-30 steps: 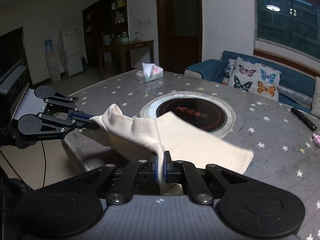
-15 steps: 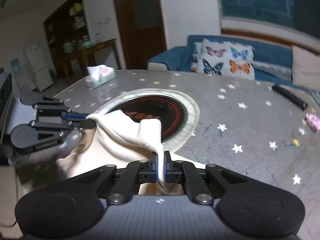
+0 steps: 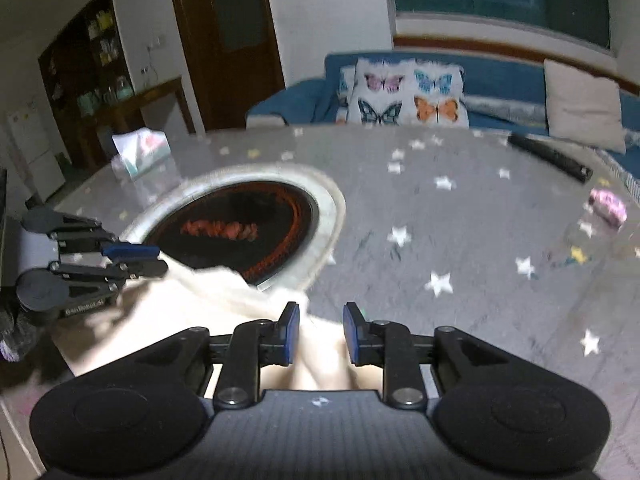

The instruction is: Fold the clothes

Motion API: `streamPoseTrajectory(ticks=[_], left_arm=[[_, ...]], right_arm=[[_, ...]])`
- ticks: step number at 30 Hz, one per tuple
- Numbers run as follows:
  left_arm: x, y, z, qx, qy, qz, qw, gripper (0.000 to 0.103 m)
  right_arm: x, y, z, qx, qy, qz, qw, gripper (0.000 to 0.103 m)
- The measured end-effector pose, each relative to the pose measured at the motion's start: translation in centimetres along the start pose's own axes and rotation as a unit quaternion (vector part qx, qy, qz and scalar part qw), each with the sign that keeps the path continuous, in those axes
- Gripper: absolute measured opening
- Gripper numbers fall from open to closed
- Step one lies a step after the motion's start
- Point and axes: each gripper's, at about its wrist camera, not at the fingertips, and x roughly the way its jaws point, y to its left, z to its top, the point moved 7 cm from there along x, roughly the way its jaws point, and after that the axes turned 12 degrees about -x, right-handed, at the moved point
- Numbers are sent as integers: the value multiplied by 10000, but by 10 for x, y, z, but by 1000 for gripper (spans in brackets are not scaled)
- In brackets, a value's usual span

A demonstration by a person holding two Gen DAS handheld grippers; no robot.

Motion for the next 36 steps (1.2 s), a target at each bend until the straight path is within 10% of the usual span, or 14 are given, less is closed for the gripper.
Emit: streamPoseTrajectory(ticks=[14, 36], left_arm=[[26, -44, 4, 109, 332, -684, 9970, 19], [-38, -149, -8, 695, -28, -1709, 9828, 28]], right_arm=[[58, 19, 7, -112, 377, 252, 9989, 12], [-23, -23, -49, 765, 428, 262, 9958, 15]])
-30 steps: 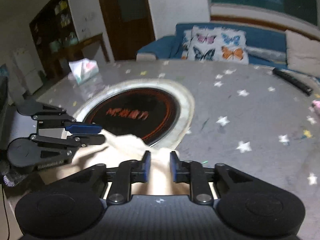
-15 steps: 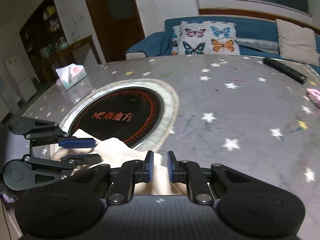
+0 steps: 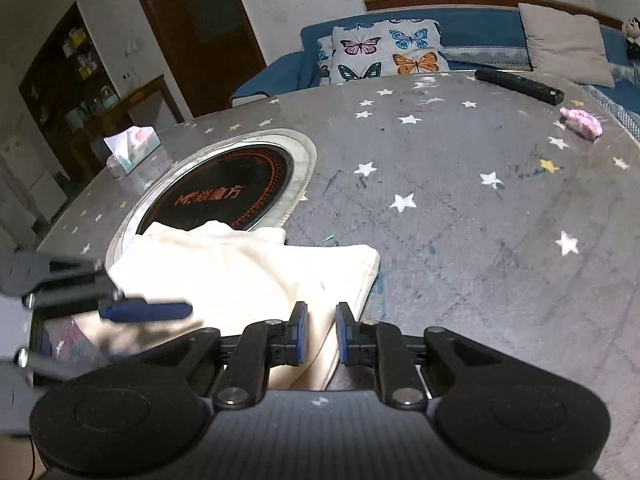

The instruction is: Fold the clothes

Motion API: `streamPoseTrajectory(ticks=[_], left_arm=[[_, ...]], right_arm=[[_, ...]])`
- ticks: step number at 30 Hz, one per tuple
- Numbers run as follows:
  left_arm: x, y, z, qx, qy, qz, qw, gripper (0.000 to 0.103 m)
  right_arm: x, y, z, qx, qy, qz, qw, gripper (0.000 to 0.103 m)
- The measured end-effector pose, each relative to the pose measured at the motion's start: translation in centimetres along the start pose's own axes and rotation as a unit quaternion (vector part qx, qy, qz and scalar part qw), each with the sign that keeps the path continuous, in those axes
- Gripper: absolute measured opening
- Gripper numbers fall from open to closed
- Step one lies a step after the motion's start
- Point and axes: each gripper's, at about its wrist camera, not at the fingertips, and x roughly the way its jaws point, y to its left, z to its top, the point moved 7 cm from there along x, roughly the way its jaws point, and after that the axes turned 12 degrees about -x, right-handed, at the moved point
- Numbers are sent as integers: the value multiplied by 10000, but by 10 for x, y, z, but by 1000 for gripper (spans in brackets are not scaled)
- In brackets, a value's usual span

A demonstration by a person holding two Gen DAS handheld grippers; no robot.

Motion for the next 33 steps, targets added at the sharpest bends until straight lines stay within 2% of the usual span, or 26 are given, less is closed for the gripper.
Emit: streamPoseTrajectory(ticks=[3, 5, 7, 12, 14, 18, 20, 24, 26, 29, 33], left_arm=[[3, -13, -4, 59, 51, -193, 9998, 28], [6, -17, -5, 81, 79, -239, 9996, 28], [9, -19, -6, 73, 101, -299, 9995, 28], [13, -24, -9, 115, 143, -493, 9986, 28], [17, -28, -12, 185, 172, -493, 9985, 28], [18, -29, -15, 184, 110, -462, 9987, 29], [15, -27, -15, 82, 104, -463, 9988, 31], [0, -15, -18, -155, 47, -309, 9994, 31], [-11, -2, -23, -358, 19, -150, 9992, 34], [-29, 17, -31, -662, -21, 90, 9978, 46], [-52, 43, -42, -1066, -75, 409, 9934, 55]], right_arm=[[5, 1, -1, -23, -43, 28, 10000, 14], [9, 2, -1, -63, -30, -5, 10000, 5], [8, 3, 2, -158, -89, -94, 9998, 4], [-5, 14, 21, -824, -423, -486, 9945, 3], [2, 15, 22, -975, -351, -609, 9927, 3], [28, 4, 11, -862, -91, -656, 9941, 4], [25, 1, 12, -718, -153, -595, 9955, 6], [2, 4, 19, -673, -368, -572, 9954, 9], [-12, 18, 19, -766, -483, -377, 9952, 9], [-26, 46, 13, -1054, -559, -38, 9929, 9], [-20, 66, -4, -1187, -360, 191, 9921, 9]])
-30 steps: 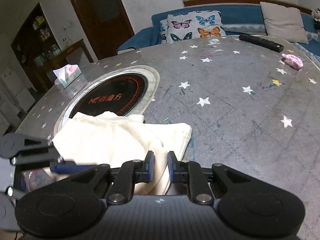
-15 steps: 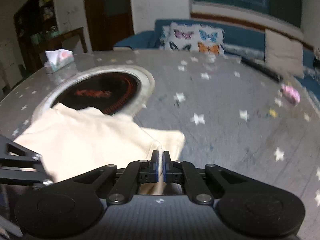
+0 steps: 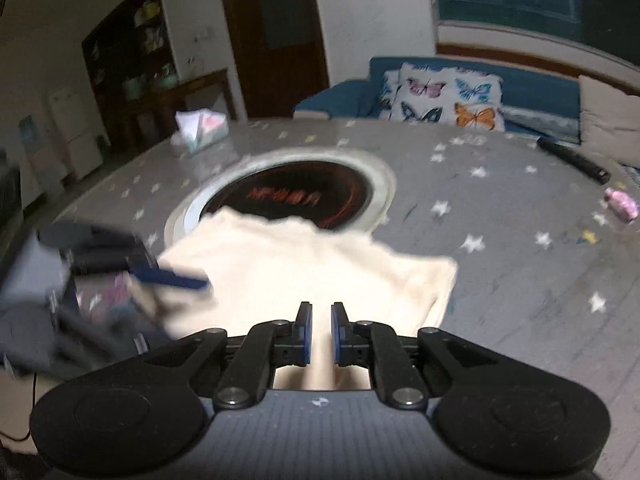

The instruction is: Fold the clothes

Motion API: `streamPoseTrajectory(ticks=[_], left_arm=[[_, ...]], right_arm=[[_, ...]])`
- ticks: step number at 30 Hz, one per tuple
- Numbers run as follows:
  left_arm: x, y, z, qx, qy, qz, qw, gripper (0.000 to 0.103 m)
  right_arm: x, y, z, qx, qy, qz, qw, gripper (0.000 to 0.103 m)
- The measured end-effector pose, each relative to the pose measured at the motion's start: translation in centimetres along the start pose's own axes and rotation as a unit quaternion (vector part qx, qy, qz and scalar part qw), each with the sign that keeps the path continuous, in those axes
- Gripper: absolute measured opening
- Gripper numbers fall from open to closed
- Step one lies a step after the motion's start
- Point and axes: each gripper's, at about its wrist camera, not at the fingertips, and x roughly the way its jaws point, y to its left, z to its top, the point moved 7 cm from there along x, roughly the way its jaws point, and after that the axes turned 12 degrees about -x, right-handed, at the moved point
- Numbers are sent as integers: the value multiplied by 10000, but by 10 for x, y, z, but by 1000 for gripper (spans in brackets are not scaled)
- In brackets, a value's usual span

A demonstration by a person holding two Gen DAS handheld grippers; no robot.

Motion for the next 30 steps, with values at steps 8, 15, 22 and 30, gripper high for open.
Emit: streamPoseTrajectory(ticks=[8, 15, 22, 30], left_arm=[[-29, 55, -20, -830, -41, 411, 9957, 58], [-38, 74, -17, -1182, -111, 647, 9908, 59], [-33, 96, 7, -1736, -322, 774, 9812, 72], [-14, 116, 10, -1823, -185, 1166, 9761, 46]], right_arm=[[14, -12, -22, 450, 222, -12, 9987, 9], [14, -7, -19, 214, 331, -105, 9992, 10], [16, -4, -16, 129, 351, -79, 9993, 14], [18, -6, -18, 144, 352, -72, 9993, 15]])
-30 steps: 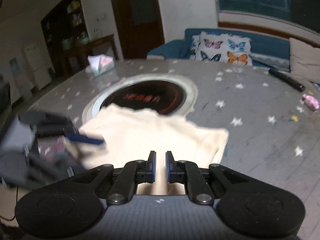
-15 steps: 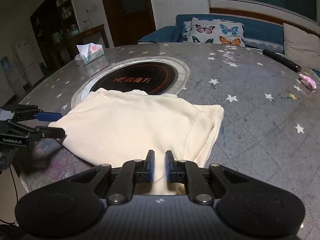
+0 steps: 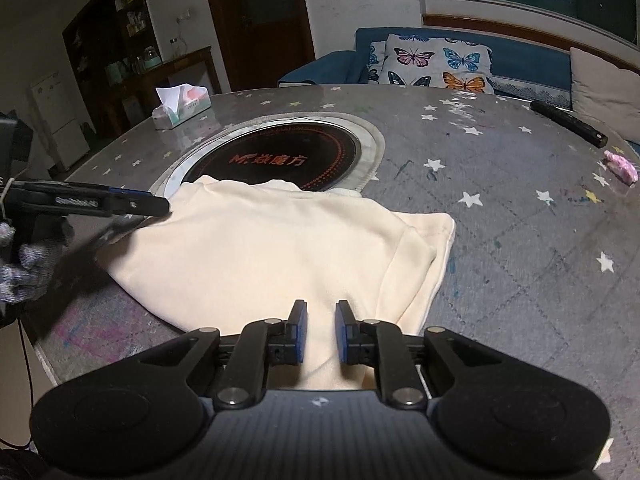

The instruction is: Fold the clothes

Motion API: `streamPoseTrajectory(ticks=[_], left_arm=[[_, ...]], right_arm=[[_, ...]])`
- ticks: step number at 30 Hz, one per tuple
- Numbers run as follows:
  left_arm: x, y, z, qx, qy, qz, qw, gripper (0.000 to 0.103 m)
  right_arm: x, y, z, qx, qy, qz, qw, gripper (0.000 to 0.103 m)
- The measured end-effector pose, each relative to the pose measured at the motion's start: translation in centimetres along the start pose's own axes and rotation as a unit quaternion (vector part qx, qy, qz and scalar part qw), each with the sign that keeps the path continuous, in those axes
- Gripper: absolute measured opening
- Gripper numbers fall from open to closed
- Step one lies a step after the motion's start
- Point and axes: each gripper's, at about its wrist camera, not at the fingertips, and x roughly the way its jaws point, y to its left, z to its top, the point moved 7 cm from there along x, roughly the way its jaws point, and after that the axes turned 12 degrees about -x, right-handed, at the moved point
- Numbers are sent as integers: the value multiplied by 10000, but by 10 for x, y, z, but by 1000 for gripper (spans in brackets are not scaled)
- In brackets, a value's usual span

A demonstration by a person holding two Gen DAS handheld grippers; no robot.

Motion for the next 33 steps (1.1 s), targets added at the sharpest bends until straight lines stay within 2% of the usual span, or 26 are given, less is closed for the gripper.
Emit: streamPoseTrajectory(ticks=[1, 8, 15, 20, 22, 27, 31, 33], left_arm=[[2, 1, 1, 17, 4, 52, 10000, 40], [20, 9, 4, 133, 33, 416, 9990, 42], [28, -2, 21, 98, -81, 246, 9996, 41], [50, 0, 19, 144, 84, 420, 9990, 41], [53, 2, 18, 152, 109, 449, 9988, 43], [50, 4, 21, 155, 78, 399, 9991, 47], [51, -3, 25, 225, 21, 336, 9992, 61], [56, -6, 25, 275, 51, 359, 9990, 62]], right_arm=[[0, 0, 0, -20, 3, -8, 10000, 15], [-1, -6, 11, -55, -67, -126, 9999, 15], [16, -23, 40, 2, -292, -309, 9991, 15], [46, -27, 52, -117, -196, -401, 9989, 14], [58, -31, 47, -33, -15, -445, 9990, 13], [51, -31, 54, -72, -133, -453, 9989, 13], [51, -25, 67, -105, -299, -306, 9990, 13], [61, -21, 68, -164, -210, -282, 9992, 13]])
